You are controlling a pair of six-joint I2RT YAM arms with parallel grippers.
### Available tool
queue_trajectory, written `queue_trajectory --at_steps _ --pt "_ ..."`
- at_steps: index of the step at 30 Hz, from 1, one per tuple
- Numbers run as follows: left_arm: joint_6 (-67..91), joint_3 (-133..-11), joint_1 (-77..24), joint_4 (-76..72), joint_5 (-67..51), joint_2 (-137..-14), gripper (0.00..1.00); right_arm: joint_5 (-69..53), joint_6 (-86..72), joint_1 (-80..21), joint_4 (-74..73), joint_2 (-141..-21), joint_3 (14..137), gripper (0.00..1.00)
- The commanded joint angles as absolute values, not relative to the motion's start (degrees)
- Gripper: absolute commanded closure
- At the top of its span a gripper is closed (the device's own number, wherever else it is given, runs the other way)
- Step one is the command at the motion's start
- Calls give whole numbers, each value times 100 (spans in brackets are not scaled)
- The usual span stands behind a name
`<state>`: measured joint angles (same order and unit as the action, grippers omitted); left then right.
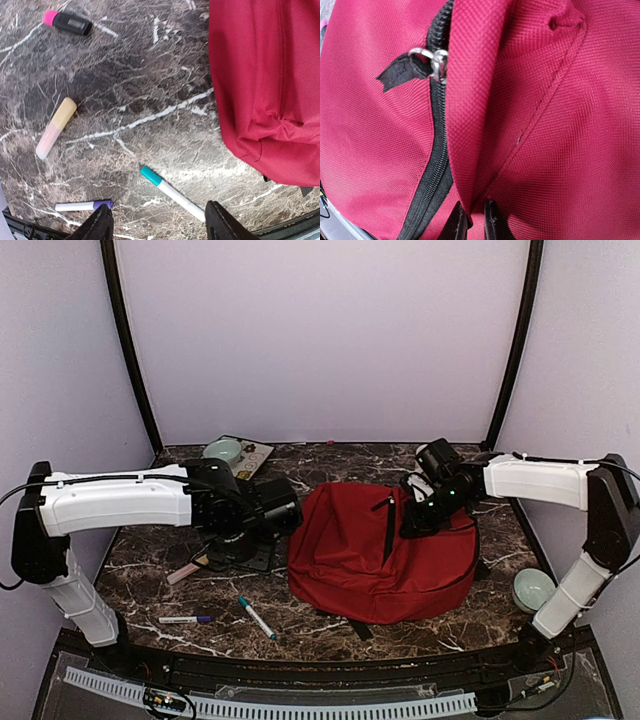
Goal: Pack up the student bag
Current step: Unzip the lower front pocket of the student bag.
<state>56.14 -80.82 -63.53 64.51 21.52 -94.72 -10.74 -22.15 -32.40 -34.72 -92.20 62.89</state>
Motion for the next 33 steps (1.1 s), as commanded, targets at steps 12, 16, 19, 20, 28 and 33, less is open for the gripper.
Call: queue_trajectory --at_steps 12,16,19,20,28,33 --pt "6350 -6752 -6254 5886 1543 -8455 40 -991 -2018 -3231 -3900 -9374 6565 87" --pt "6277 -6621 -6240 5643 1487 -8388 42 -1027 -1988 -3227 -3925 -9382 6565 86" --pt "5977 -6637 -6240 5368 1460 -8362 45 -1016 -1958 -3226 -3945 -9403 6565 86" --pt "5854 -6657 -6240 5276 1459 -8359 46 -1011 -1952 -3222 -3941 -9398 6565 86" --pt "4331 -7073 -6240 3925 1204 -8478 49 -1095 -1958 -3214 -3895 -9384 6841 84" --pt "2582 -7925 -6274 2964 1378 -9137 49 -1242 -1969 -3057 -3890 -9539 7211 79"
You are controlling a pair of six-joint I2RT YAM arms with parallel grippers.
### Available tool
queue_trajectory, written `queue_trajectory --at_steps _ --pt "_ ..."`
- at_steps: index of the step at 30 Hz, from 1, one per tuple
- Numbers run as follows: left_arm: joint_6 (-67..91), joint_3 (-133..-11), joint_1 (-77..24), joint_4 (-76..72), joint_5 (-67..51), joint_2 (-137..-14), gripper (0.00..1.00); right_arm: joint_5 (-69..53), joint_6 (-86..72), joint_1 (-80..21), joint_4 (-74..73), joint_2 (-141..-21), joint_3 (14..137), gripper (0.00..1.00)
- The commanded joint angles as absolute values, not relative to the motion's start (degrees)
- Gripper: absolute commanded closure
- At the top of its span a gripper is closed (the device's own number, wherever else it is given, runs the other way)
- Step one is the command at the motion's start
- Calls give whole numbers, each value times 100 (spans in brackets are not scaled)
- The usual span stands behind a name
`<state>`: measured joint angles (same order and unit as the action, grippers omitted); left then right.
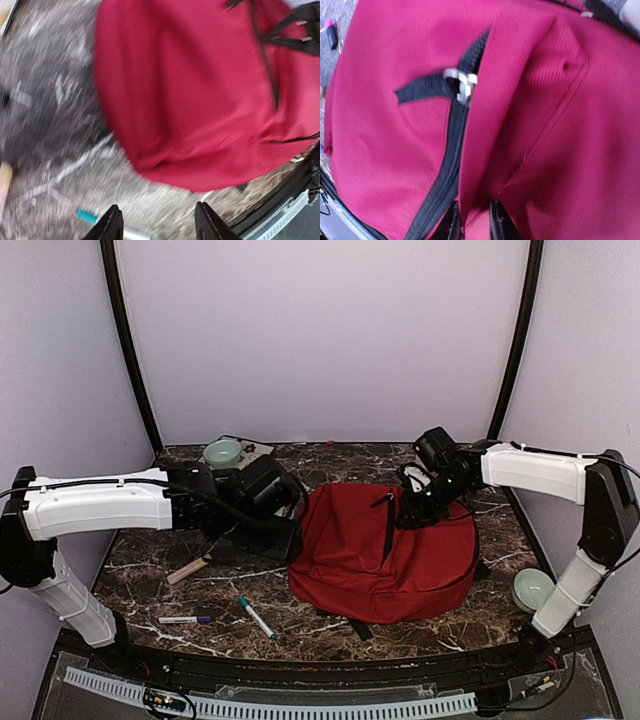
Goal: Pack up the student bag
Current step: Unzip the lower front pocket of the student bag.
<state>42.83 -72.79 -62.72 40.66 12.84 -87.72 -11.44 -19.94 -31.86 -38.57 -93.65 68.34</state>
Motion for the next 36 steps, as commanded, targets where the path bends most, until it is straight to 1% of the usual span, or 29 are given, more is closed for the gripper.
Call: queue_trajectory --at_steps 1,4,6,11,15,17,20,23,28,31,36 --pt "2221 -8077 -6275 2786 1476 -9283 49 -1260 -1969 -3029 -3906 -9585 7288 79" --pt "1065 -8370 -6231 2039 1443 -9633 47 -1362 -1980 -2944 -3936 -9687 7446 78" --pt "572 -8488 -6087 1507 969 -9847 45 -1479 -1986 -2907 -3907 -9709 7475 79" --pt "366 -9429 -5439 1400 -197 -10782 44 -1565 -2020 -2840 -3847 -9762 7466 82" --pt "-137 -9919 -5327 1217 -718 -11400 44 -1702 -2063 -2830 -3811 -9818 7453 85" --pt "-346 -10113 -5303 1134 -884 -11666 46 -1714 -2080 -2830 -3810 -9817 7445 88" --pt "-517 -10530 -5214 1198 -1117 -12091 50 -1730 -2061 -2822 -3843 -9813 7436 91" --pt "-557 -10693 -5130 1036 -1491 -12350 51 -1764 -2027 -2821 -3866 -9786 7407 93" --pt "-664 -11179 -5090 1203 -1557 -12831 53 -1808 -1995 -2821 -3878 -9738 7323 94" --pt "-662 -11236 -5084 1146 -1502 -12993 59 -1851 -2015 -2819 -3870 -9739 7313 95" --pt "-692 -11325 -5080 1087 -1203 -13150 65 -1894 -2036 -2821 -3871 -9748 7269 97"
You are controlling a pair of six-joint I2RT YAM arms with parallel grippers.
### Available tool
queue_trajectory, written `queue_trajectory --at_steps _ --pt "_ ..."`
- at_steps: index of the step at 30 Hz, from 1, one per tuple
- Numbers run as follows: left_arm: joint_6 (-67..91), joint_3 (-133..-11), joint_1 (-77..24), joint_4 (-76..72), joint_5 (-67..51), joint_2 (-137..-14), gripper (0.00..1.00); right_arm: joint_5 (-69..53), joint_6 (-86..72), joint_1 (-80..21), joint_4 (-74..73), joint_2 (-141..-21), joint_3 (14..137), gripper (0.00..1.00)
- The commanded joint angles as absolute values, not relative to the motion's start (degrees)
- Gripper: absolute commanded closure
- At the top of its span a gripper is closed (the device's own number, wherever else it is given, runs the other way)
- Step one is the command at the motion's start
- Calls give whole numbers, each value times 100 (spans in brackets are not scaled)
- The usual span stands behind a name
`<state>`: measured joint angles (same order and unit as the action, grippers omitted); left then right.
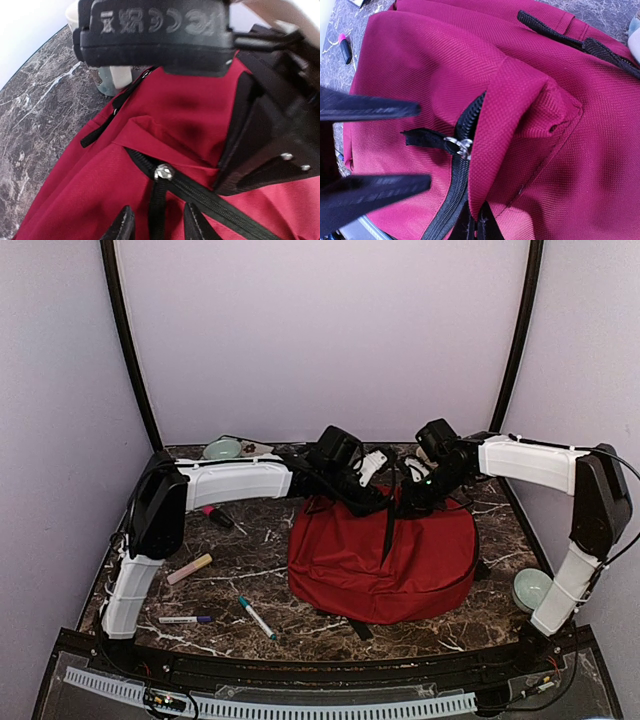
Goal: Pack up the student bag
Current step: Unzip the lower front pocket of the student bag.
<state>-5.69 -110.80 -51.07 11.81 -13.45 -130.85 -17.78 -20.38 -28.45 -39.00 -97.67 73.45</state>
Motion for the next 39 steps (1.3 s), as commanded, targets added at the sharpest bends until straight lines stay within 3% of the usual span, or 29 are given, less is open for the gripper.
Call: queue_trajectory --at_steps 1,9,12,14,21,39 --pt "-718 -11354 -5080 1118 -1207 -13173 66 -1906 -2030 -2821 -3875 -9751 7261 97" --pt "-655 -11363 -5081 1129 -1398 -13274 75 -1898 -2056 -2821 -3916 -9680 7246 97" --pt "-604 -11359 -5085 1108 -1543 -13300 86 -1895 -2078 -2821 -3924 -9623 7228 98" --pt "-525 -11373 -5089 1120 -1663 -13290 99 -1893 -2099 -2826 -3925 -9588 7201 98" --pt "-177 -11256 -5164 1419 -1983 -12982 100 -1890 -2144 -2821 -3918 -9575 7216 98" --pt "539 -9094 -5849 1351 -1324 -11351 100 -2021 -2320 -2819 -3809 -9616 7506 100"
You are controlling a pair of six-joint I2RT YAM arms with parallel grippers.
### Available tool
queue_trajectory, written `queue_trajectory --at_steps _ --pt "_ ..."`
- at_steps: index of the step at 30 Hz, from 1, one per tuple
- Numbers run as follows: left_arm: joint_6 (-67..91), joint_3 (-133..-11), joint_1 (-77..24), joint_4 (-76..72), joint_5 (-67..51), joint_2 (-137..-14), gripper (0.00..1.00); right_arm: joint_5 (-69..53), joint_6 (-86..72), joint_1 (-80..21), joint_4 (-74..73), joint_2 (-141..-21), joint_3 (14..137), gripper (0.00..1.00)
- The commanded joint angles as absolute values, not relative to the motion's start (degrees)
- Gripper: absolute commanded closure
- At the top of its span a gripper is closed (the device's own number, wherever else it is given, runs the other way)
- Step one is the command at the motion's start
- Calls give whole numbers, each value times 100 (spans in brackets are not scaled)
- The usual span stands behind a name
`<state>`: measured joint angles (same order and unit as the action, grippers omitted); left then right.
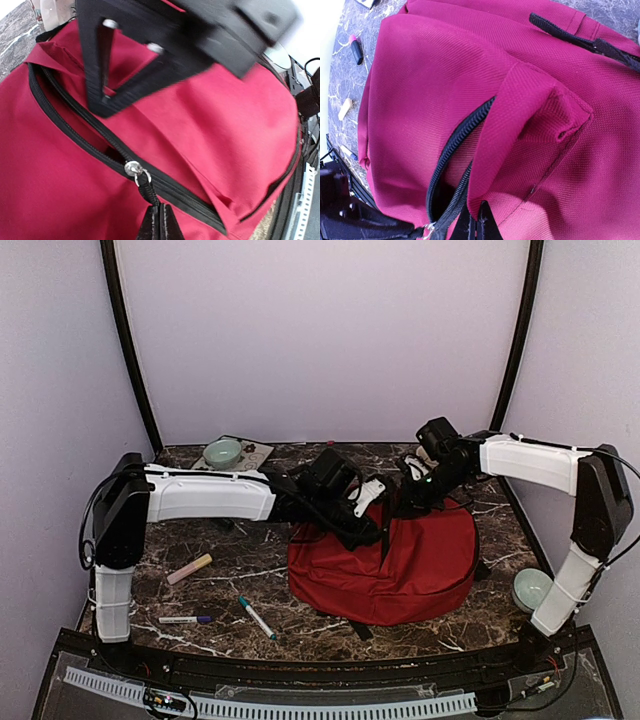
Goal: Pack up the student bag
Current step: Unzip the lower front pocket of the student bag.
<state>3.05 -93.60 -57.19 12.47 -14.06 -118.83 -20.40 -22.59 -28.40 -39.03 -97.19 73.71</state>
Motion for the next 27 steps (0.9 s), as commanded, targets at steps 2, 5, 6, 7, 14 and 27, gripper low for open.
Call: queue_trajectory --at_steps 2,5,6,7,14,27 --pt "655 -8917 -5902 1324 -1249 -11205 100 -2015 -2312 -2820 -3826 -9600 7492 100" --pt "831 -8634 -5977 1235 -1184 -10973 100 -1969 -2286 -2808 -3836 -9559 7427 100" --pt "873 -8566 -6003 1224 -1172 -10929 100 -1947 -2273 -2812 -3840 -9548 7388 100" --pt "907 -8501 -6028 1226 -1168 -10891 100 -1924 -2264 -2808 -3839 -9531 7346 100" --pt "1031 -8293 -6167 1331 -1099 -10780 100 -1839 -2224 -2769 -3760 -9416 6936 100" --pt "1094 -7960 -6518 1660 -1155 -10612 100 -1915 -2235 -2593 -3484 -9431 6644 100"
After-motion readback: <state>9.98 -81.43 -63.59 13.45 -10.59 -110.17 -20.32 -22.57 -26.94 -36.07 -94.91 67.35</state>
